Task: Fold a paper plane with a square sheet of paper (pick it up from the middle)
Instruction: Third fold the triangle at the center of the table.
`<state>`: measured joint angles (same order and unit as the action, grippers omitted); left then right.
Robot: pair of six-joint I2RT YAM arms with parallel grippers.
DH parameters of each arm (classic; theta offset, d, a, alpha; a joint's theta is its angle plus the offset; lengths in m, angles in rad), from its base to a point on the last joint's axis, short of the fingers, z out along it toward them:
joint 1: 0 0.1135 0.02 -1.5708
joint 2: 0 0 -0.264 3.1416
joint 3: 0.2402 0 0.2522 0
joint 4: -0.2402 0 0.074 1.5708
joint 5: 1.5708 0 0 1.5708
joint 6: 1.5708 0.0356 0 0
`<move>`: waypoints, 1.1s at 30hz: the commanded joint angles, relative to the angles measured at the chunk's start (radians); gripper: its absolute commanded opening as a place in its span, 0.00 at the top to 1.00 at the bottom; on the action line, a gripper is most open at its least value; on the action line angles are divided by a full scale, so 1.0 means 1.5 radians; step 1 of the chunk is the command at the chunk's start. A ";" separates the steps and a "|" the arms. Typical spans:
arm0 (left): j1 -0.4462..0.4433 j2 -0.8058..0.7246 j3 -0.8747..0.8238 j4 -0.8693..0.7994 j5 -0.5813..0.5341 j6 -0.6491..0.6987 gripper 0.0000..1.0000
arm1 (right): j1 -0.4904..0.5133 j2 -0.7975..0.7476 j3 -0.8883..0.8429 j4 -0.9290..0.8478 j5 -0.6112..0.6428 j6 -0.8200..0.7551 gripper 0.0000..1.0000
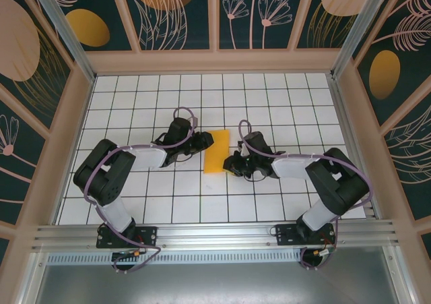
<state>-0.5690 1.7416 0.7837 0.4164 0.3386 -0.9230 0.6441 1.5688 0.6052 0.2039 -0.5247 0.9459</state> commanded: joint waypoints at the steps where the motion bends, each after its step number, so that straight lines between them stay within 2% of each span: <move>1: -0.005 0.013 0.003 0.051 0.034 -0.008 0.65 | -0.015 -0.028 -0.006 -0.042 0.000 -0.013 0.93; 6: -0.021 0.016 0.014 0.052 0.047 0.011 0.66 | -0.039 -0.030 0.023 -0.179 -0.043 -0.107 0.94; 9: -0.026 0.026 0.020 0.041 0.039 0.015 0.67 | -0.046 -0.029 0.033 -0.217 -0.055 -0.139 0.94; 14: -0.027 0.047 0.020 0.029 0.029 0.011 0.72 | -0.053 -0.031 0.038 -0.190 -0.053 -0.126 0.91; 18: -0.027 0.053 0.025 -0.002 0.001 0.017 0.73 | -0.055 -0.039 0.036 -0.170 -0.036 -0.097 0.82; 21: -0.027 0.066 0.032 -0.012 0.003 0.020 0.73 | -0.055 -0.046 0.028 -0.161 -0.028 -0.073 0.80; 33: -0.027 0.094 0.036 -0.028 0.000 0.024 0.76 | -0.054 -0.027 0.044 -0.152 -0.049 -0.036 0.92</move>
<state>-0.6090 1.8637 0.8162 0.3992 0.3550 -0.9108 0.5682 1.5135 0.6403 -0.0418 -0.5777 0.8604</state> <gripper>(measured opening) 0.243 0.091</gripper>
